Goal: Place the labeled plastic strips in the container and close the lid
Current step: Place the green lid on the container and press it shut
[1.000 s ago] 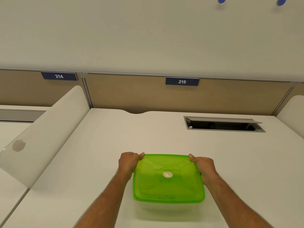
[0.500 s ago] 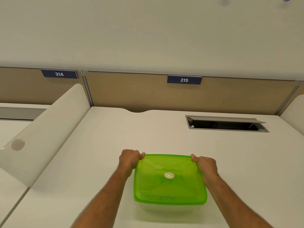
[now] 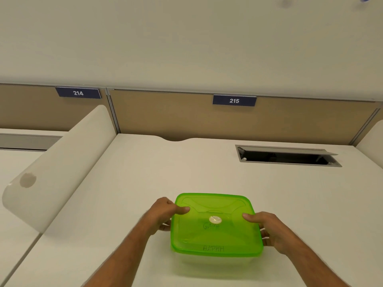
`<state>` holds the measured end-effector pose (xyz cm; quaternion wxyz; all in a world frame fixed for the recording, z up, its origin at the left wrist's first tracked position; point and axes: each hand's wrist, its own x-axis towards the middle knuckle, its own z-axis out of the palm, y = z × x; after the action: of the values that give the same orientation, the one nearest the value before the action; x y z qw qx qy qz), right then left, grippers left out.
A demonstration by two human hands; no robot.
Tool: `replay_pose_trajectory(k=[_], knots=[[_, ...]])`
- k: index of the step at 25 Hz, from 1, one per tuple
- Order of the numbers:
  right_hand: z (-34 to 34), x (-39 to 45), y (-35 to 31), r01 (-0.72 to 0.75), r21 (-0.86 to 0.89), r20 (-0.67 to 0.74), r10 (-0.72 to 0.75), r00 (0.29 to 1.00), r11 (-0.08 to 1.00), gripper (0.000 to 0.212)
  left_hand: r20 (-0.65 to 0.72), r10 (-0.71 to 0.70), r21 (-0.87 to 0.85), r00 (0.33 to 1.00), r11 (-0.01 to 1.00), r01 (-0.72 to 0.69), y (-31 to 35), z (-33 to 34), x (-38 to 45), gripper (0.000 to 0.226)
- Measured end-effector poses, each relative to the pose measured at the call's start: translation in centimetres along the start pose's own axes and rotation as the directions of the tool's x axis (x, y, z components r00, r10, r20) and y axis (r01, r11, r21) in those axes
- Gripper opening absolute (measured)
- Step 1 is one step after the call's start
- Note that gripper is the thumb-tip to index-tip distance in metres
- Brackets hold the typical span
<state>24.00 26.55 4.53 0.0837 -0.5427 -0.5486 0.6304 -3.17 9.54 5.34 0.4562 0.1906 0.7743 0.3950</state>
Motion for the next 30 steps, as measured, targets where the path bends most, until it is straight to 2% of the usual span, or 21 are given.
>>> replay_pose_trajectory(k=[6,11,13,20,26,30], knots=[[-1.2,-2.2,1.1,0.01,-0.023,0.091,-0.008,0.996,1.0,0.05,0.036,-0.011,-0.021,0.999,1.0,0.012,-2.2,-0.4,-2.7,0.047],[-1.3,-3.5,2.1,-0.037,-0.024,0.145,0.04,0.989,0.999,0.071,0.078,-0.029,-0.023,0.997,0.999,0.031,-3.4,-0.4,-4.2,0.052],[-1.2,-3.7,2.4,-0.041,0.012,0.147,0.039,0.988,0.999,0.072,0.084,-0.03,-0.026,0.996,0.999,0.032,-3.6,-0.2,-4.7,0.055],[-0.6,-4.0,3.1,-0.055,0.154,0.138,0.034,0.99,0.987,0.046,0.052,0.013,-0.032,0.999,0.999,-0.011,-4.0,0.2,-5.0,0.056],[-0.3,-3.5,3.4,-0.071,0.171,0.107,0.053,0.993,0.983,0.043,0.048,0.005,-0.012,0.999,1.0,-0.004,-3.9,0.4,-4.8,0.055],[-0.4,-3.8,3.4,-0.081,0.166,0.103,0.064,0.993,0.983,0.053,0.045,-0.002,-0.001,0.999,1.0,0.002,-3.8,0.4,-5.0,0.056]])
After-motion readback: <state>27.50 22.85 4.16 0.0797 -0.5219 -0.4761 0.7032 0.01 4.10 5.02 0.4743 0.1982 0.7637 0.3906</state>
